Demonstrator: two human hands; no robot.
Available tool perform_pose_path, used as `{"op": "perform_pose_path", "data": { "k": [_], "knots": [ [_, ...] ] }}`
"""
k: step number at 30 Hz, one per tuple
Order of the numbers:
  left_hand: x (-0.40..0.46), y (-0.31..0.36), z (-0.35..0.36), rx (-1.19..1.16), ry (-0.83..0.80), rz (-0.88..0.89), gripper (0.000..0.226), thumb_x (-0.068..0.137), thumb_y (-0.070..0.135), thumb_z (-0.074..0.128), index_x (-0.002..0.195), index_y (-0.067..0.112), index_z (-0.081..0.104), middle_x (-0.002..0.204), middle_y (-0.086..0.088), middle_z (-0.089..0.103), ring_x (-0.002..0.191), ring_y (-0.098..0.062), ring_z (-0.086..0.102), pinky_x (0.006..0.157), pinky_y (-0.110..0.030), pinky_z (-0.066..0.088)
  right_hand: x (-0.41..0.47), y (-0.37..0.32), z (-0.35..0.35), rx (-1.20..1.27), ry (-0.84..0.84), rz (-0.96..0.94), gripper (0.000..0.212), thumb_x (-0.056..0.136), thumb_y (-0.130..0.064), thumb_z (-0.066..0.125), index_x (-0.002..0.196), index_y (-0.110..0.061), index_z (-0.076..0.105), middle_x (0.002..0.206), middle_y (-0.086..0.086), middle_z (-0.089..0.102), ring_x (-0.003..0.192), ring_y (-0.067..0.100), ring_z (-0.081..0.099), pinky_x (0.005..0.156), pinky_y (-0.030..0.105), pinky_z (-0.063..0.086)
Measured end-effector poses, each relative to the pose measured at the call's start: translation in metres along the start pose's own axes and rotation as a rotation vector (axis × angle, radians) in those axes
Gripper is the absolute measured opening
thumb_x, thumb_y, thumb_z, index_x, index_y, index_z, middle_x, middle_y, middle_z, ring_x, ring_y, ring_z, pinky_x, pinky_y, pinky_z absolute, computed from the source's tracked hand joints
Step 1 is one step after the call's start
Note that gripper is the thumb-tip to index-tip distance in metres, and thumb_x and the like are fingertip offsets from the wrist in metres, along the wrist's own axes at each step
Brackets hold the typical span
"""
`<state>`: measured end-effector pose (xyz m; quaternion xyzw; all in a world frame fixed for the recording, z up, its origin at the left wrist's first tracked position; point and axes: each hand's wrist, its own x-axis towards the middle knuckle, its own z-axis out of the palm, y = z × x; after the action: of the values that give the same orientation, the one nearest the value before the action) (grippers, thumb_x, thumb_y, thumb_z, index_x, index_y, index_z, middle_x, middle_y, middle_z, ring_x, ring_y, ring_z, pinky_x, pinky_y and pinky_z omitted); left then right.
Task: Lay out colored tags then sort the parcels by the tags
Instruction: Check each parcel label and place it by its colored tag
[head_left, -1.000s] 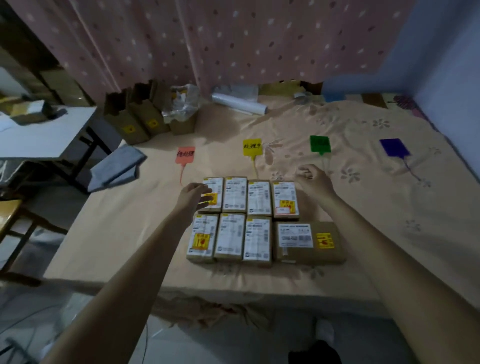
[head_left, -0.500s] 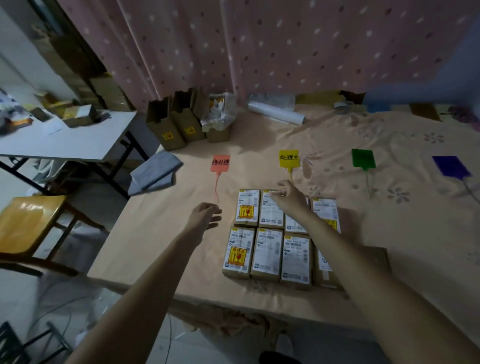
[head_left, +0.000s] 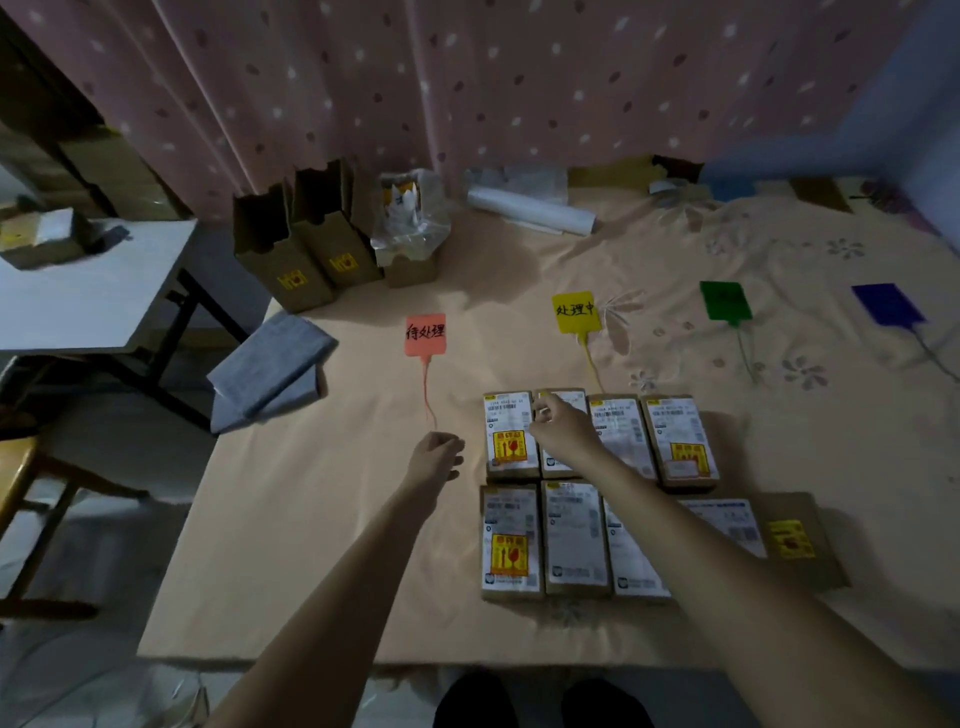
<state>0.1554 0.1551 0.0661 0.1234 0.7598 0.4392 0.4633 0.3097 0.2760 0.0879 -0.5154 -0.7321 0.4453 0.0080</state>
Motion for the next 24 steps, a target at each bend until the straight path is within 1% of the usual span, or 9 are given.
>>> {"op": "perform_pose_path", "data": {
  "k": [4, 8, 10, 12, 14, 17, 20, 22, 24],
  "knots": [
    [0.023, -0.008, 0.0, 0.083, -0.115, -0.009, 0.012, 0.091, 0.015, 0.055, 0.098, 0.005, 0.053, 0.089, -0.008, 0.055, 0.083, -0.02, 0.052, 0.066, -0.028, 0.042, 0.012, -0.006, 0.022, -0.086, 0.033, 0.08, 0.042, 0.095, -0.024, 0.052, 0.136, -0.015, 0.048, 0.13, 0.008, 0.058, 0.087, 0.021, 0.056, 0.068, 0.031, 0.041],
    [0.04, -0.019, 0.007, 0.1, -0.213, -0.052, 0.012, 0.09, 0.015, 0.055, 0.097, 0.006, 0.052, 0.088, -0.006, 0.054, 0.085, -0.02, 0.051, 0.064, -0.028, 0.042, 0.02, -0.007, 0.044, -0.128, 0.073, 0.127, 0.045, 0.093, -0.02, 0.054, 0.137, -0.013, 0.048, 0.133, 0.009, 0.056, 0.113, 0.027, 0.058, 0.089, 0.039, 0.05],
    [0.044, -0.022, 0.011, 0.108, -0.243, -0.067, 0.007, 0.086, 0.015, 0.055, 0.085, 0.008, 0.053, 0.085, -0.007, 0.053, 0.082, -0.02, 0.05, 0.065, -0.029, 0.041, 0.025, -0.007, 0.053, -0.167, 0.118, 0.15, 0.045, 0.092, -0.022, 0.056, 0.136, -0.013, 0.049, 0.137, 0.008, 0.052, 0.118, 0.026, 0.055, 0.093, 0.036, 0.048],
    [0.048, -0.022, 0.013, 0.114, -0.272, -0.077, 0.011, 0.079, 0.015, 0.053, 0.07, 0.01, 0.051, 0.075, -0.008, 0.053, 0.073, -0.02, 0.05, 0.065, -0.029, 0.04, 0.028, -0.007, 0.059, -0.218, 0.159, 0.167, 0.045, 0.091, -0.023, 0.057, 0.135, -0.015, 0.05, 0.137, 0.007, 0.049, 0.117, 0.026, 0.056, 0.09, 0.033, 0.048],
    [0.048, -0.018, 0.015, 0.108, -0.286, -0.099, 0.016, 0.081, 0.012, 0.051, 0.065, 0.01, 0.051, 0.071, -0.007, 0.056, 0.069, -0.018, 0.051, 0.065, -0.029, 0.04, 0.03, -0.007, 0.062, -0.264, 0.178, 0.165, 0.044, 0.091, -0.025, 0.056, 0.134, -0.016, 0.051, 0.136, 0.007, 0.048, 0.114, 0.026, 0.057, 0.085, 0.032, 0.047],
    [0.05, -0.017, 0.02, 0.082, -0.303, -0.111, 0.017, 0.09, 0.012, 0.05, 0.074, 0.008, 0.056, 0.072, -0.003, 0.057, 0.065, -0.012, 0.051, 0.057, -0.023, 0.039, 0.032, -0.006, 0.063, -0.292, 0.179, 0.159, 0.042, 0.09, -0.029, 0.056, 0.13, -0.017, 0.054, 0.133, 0.007, 0.049, 0.107, 0.025, 0.059, 0.079, 0.03, 0.046],
    [0.053, -0.019, 0.025, 0.07, -0.288, -0.089, 0.026, 0.089, 0.018, 0.055, 0.103, -0.004, 0.058, 0.09, -0.014, 0.067, 0.066, -0.018, 0.059, 0.049, -0.023, 0.043, 0.033, -0.006, 0.063, -0.276, 0.17, 0.166, 0.04, 0.087, -0.034, 0.057, 0.125, -0.021, 0.057, 0.129, 0.005, 0.049, 0.101, 0.023, 0.059, 0.074, 0.029, 0.046],
    [0.053, -0.018, 0.028, 0.051, -0.244, -0.089, 0.032, 0.089, 0.019, 0.058, 0.112, -0.001, 0.052, 0.101, -0.02, 0.067, 0.074, -0.023, 0.063, 0.052, -0.027, 0.048, 0.033, -0.006, 0.061, -0.269, 0.168, 0.156, 0.038, 0.085, -0.036, 0.057, 0.121, -0.024, 0.058, 0.126, 0.003, 0.05, 0.099, 0.021, 0.059, 0.073, 0.03, 0.048],
    [0.052, -0.017, 0.03, 0.001, -0.206, -0.109, 0.03, 0.089, 0.016, 0.062, 0.113, 0.005, 0.048, 0.101, -0.014, 0.065, 0.077, -0.021, 0.064, 0.055, -0.026, 0.049, 0.032, -0.006, 0.06, -0.263, 0.164, 0.146, 0.037, 0.084, -0.037, 0.057, 0.119, -0.025, 0.06, 0.124, 0.001, 0.051, 0.101, 0.019, 0.058, 0.072, 0.03, 0.048]
  ]
}}
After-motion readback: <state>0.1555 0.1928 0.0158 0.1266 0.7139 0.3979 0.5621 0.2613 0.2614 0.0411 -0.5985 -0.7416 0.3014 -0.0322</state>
